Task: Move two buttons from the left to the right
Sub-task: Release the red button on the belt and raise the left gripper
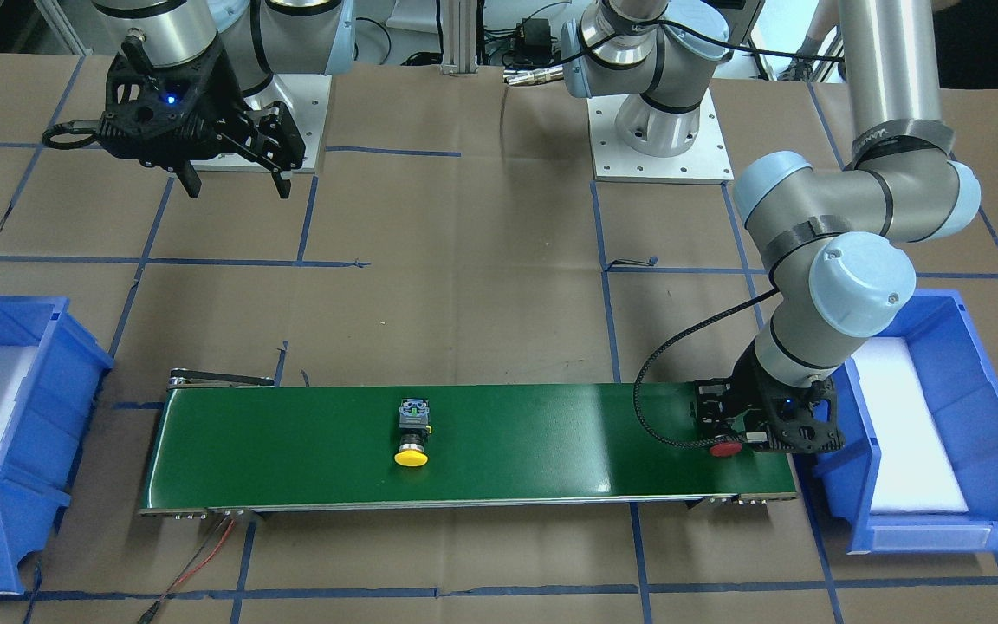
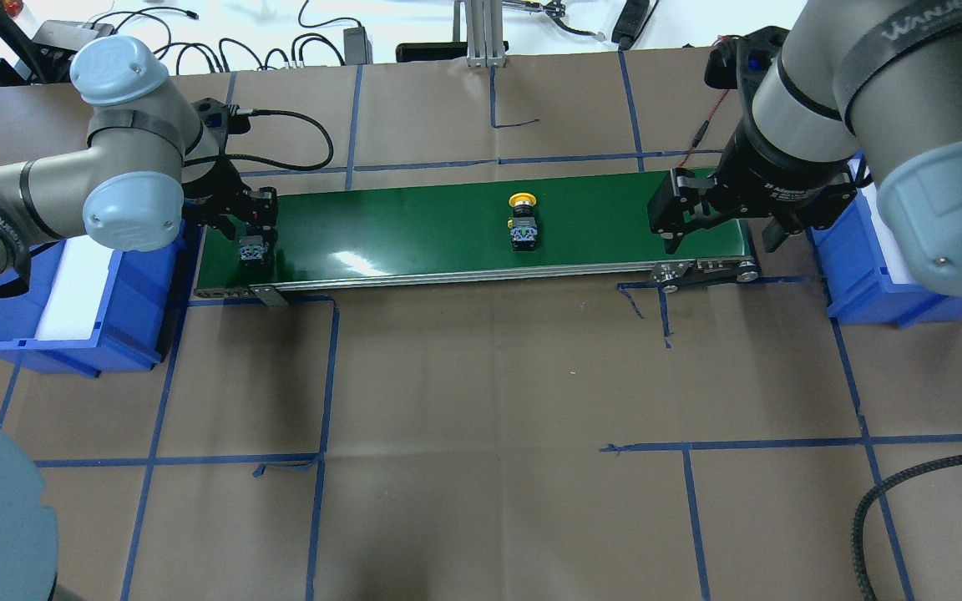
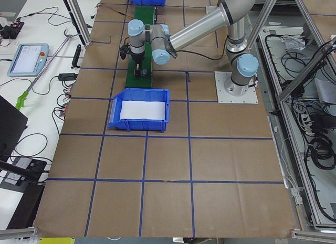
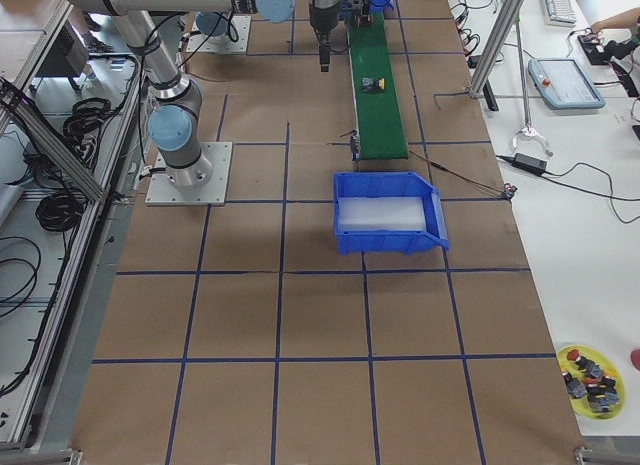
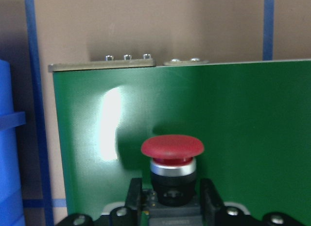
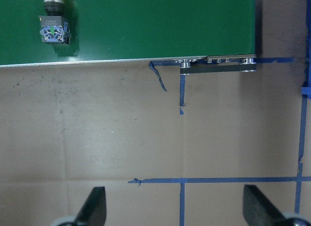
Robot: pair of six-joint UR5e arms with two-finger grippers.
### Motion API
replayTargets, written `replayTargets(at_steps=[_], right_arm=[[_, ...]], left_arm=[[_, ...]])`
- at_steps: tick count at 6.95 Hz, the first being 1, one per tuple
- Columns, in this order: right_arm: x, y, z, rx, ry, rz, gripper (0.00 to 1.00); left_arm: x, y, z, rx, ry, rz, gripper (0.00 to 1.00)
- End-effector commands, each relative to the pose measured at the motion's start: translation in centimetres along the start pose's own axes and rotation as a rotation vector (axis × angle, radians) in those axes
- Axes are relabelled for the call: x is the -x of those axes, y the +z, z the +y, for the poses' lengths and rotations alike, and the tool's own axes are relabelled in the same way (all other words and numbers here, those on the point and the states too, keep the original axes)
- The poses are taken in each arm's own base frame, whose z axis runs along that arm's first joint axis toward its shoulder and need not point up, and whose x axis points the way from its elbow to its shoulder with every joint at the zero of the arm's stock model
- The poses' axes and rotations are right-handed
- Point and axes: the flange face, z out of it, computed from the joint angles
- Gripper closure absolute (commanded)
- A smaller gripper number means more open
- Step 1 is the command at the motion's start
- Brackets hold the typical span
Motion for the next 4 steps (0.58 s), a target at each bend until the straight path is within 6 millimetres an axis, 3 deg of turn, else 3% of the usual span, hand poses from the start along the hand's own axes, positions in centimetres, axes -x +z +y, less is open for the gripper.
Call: replayTargets(at_steps=[1, 2, 4], right_arm=[[0.0, 0.1, 0.0, 0.002, -0.001, 0.0, 0.0], [0.0, 0.0, 0.0, -0.001, -0.001, 0.001, 0.0], [-0.1, 0.0, -0.2, -0.01, -0.001, 0.006, 0.0]], left_arm=[[0.5, -4.1, -1.5, -0.045, -0.006, -0.013, 0.0], [0.5, -7.3, -2.0, 0.0, -0.008, -0.005, 0.0], [-0.3, -14.5, -1.2, 0.103, -0.035, 0.017, 0.0]])
